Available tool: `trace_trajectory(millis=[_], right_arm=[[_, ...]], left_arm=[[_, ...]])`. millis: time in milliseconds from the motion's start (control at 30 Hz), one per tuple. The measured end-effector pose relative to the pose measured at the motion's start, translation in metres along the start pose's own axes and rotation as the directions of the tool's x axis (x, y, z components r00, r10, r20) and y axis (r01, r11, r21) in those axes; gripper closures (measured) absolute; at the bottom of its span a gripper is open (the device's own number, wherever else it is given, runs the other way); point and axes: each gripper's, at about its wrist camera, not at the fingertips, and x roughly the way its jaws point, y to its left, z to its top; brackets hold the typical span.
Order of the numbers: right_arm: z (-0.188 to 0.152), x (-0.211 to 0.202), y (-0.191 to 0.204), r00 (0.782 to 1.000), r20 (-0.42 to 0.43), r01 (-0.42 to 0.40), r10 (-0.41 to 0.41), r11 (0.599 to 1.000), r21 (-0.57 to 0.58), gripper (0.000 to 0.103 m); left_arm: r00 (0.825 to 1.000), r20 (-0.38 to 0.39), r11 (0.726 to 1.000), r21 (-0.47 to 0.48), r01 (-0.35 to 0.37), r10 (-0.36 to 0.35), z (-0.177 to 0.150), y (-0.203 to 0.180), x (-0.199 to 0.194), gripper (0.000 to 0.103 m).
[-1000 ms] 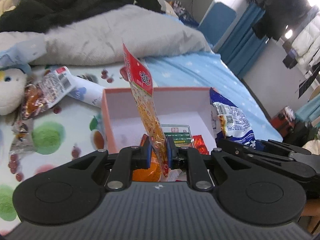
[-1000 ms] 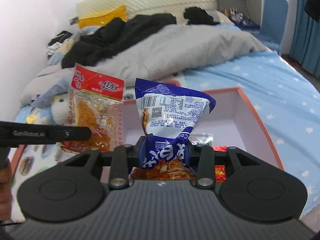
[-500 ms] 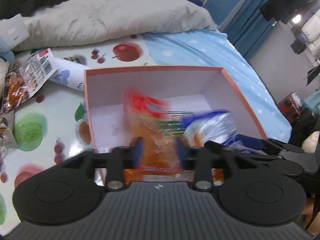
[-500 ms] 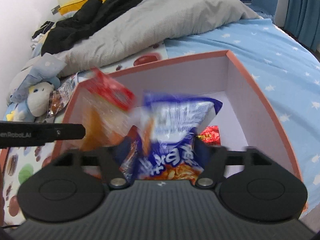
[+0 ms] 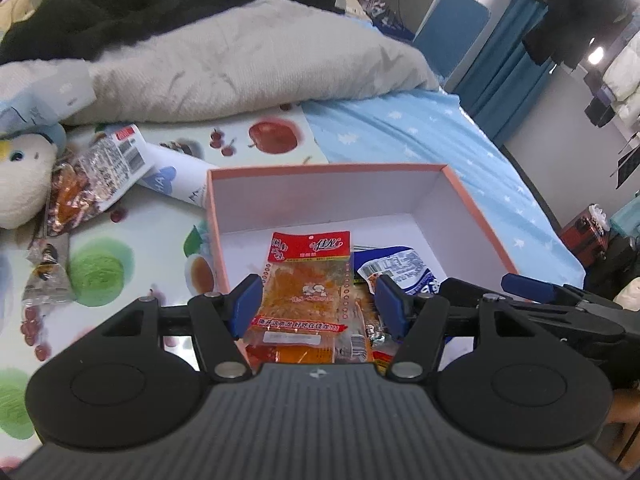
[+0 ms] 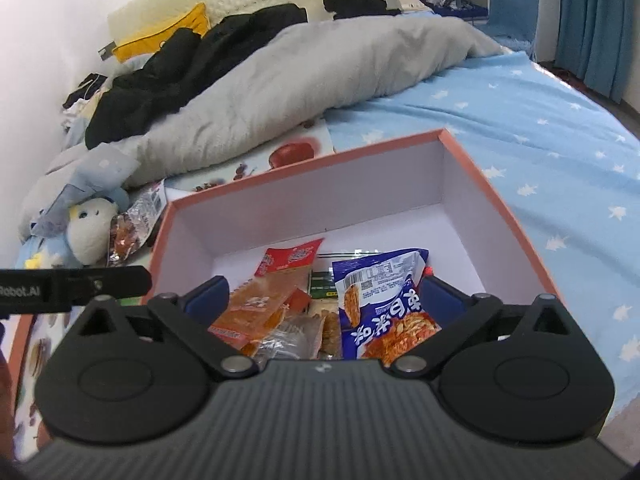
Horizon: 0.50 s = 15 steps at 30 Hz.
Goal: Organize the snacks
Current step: 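Withdraw both open tools from the box toward the remaining snacks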
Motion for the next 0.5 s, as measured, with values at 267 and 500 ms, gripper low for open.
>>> trace_trajectory(millis=[267,500], right_arm=[[0.001,-0.051,0.025,0.996,0.085,-0.029,0.031,0.999,-0.02,0.0],[-0.007,-0.091,0.054,0.986,0.145,-0.08,0.087,0.995,-0.051,0.0]], left_arm=[[0.995,0.105,1.0,0.011,0.0,-0.001,-0.009,-0.002,-0.07,0.035],[0.984,0.179,1.0,-0.004,-0.006,0.007,-0.029,0.008,-0.127,0.034]])
